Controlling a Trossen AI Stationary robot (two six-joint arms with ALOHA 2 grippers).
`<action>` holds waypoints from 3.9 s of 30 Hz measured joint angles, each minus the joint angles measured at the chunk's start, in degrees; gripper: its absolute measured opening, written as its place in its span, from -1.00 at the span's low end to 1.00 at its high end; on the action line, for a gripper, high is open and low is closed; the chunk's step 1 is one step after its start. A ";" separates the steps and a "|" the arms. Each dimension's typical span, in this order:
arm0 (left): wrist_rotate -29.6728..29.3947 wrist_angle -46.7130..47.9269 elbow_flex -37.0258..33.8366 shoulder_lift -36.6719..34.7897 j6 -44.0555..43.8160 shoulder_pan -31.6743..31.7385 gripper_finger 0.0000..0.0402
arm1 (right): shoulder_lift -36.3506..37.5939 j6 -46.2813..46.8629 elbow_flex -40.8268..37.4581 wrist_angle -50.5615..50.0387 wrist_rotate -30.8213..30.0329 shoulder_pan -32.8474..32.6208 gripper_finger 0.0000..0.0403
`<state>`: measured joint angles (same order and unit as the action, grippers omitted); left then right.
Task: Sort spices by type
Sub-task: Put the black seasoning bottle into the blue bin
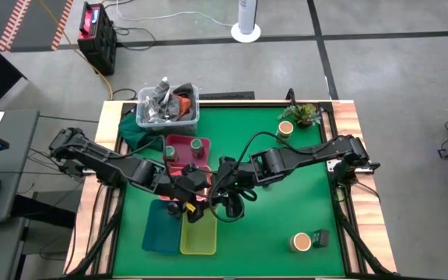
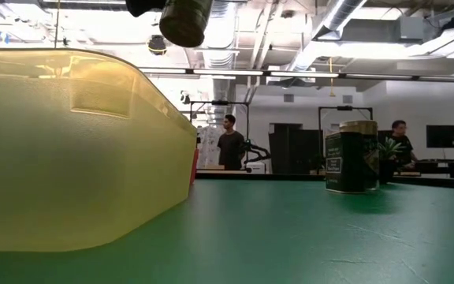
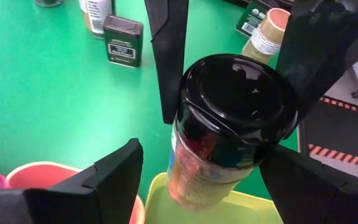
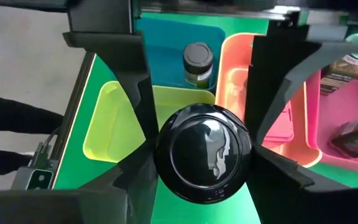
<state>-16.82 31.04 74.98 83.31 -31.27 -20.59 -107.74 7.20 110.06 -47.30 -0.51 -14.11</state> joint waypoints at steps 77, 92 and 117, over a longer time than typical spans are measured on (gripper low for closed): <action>-36.79 24.70 -10.51 -8.81 -42.39 -43.07 -0.13 | 6.67 19.24 0.02 -18.63 -20.10 -4.22 0.79; -40.10 18.12 -27.24 -8.72 -48.47 -52.71 -0.13 | 5.04 44.51 -0.07 -2.76 -31.14 -5.49 0.79; -51.76 16.12 -41.59 -8.76 -70.56 -54.54 -0.13 | 2.36 54.90 -0.04 2.96 -38.60 -7.29 0.79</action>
<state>-68.58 47.16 33.39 74.54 -101.83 -75.13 -105.38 62.11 110.02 -44.34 -39.11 -21.40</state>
